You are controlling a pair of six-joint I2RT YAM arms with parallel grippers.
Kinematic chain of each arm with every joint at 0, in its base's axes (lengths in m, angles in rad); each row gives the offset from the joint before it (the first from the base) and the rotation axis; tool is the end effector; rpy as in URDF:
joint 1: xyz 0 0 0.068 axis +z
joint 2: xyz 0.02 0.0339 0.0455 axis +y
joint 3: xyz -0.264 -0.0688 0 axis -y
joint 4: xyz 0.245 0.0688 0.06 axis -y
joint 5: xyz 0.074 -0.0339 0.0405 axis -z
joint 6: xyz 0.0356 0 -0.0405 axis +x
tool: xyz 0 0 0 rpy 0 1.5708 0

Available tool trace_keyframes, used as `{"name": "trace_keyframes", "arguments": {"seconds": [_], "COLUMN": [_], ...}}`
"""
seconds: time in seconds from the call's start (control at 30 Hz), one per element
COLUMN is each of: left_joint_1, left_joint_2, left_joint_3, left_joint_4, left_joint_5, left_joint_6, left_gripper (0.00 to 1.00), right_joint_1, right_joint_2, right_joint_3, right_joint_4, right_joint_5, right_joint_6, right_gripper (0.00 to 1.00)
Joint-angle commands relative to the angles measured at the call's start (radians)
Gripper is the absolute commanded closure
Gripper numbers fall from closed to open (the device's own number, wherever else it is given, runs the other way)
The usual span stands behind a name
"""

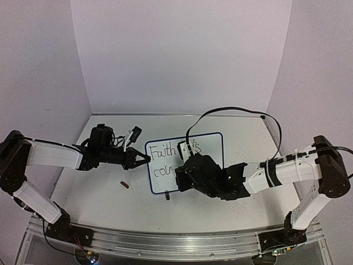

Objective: Write a sentence on the whiteboard

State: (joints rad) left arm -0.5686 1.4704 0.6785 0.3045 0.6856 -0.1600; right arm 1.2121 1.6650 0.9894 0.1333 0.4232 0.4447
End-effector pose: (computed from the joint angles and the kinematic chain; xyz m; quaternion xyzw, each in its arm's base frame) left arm 0.2390 -0.1795 0.1964 0.3334 0.7550 -0.4421 0.3511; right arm 0.1417 0.3364 0.2150 -0.2229 0.8280 0.2307 0.4599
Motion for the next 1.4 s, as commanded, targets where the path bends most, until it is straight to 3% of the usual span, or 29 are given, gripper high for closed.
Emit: {"name": "trace_keyframes", "arguments": {"seconds": [0.0,1.13,1.37], "left_joint_1": [0.004,0.004,0.004], "left_joint_2": [-0.006,-0.004,-0.006], "left_joint_3": [0.005,0.015,0.016], "left_joint_4": [-0.044,-0.047,-0.048], "left_joint_5": [-0.071,-0.069,-0.069], "left_joint_6": [0.047,0.047,0.047], "left_gripper": [1.0,1.0,1.0], "right_joint_1": [-0.021,0.012,0.013], "right_joint_2": [-0.008,-0.058,-0.188], "right_joint_3": [0.014,-0.062,-0.182], "right_joint_4": [0.024,-0.053,0.143], "right_joint_5": [0.018,0.024,-0.048], "right_joint_6": [0.014,0.08,-0.009], "right_gripper": [1.0,1.0,1.0]}}
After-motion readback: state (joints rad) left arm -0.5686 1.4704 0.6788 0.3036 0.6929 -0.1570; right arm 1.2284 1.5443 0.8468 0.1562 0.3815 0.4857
